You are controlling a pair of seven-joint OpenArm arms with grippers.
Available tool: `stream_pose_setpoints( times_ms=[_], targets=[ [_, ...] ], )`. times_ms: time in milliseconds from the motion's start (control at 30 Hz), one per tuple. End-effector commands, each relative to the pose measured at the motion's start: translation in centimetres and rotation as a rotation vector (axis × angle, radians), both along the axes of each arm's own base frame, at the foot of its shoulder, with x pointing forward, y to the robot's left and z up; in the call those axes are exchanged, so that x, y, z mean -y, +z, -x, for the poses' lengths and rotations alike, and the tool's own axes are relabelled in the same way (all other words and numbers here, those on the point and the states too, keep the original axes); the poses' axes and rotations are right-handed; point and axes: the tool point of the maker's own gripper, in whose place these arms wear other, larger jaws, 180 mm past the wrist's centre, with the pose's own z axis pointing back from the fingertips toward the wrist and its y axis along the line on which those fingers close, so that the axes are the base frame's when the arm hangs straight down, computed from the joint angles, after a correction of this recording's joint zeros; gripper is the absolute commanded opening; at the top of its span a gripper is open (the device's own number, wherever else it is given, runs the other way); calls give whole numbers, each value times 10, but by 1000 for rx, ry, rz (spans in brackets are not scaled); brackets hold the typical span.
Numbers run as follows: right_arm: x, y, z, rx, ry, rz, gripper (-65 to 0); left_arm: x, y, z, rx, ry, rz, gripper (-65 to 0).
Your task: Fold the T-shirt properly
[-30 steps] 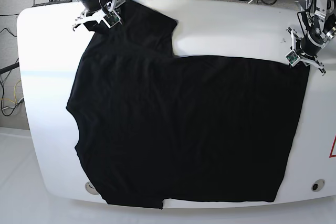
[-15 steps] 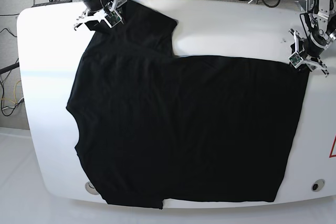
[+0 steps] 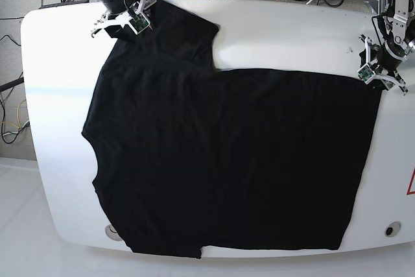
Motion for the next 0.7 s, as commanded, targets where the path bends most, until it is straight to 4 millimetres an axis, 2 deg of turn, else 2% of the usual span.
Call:
stream_pose_setpoints(
  times_ms=[0, 267, 600, 667],
  targets=[
    [-3, 12, -7, 44, 15, -8, -320, -14, 9, -3, 10, 10, -24, -311],
    [-3, 12, -6, 43, 15, -8, -321, -18, 17, -6, 26, 38, 11, -306],
    [-3, 11, -5, 42, 17, -4, -320, -13, 45, -18, 116, 79, 110, -327],
    [-3, 11, -4, 38, 17, -4, -319, -3, 34, -13, 101, 60, 134, -420]
  ],
)
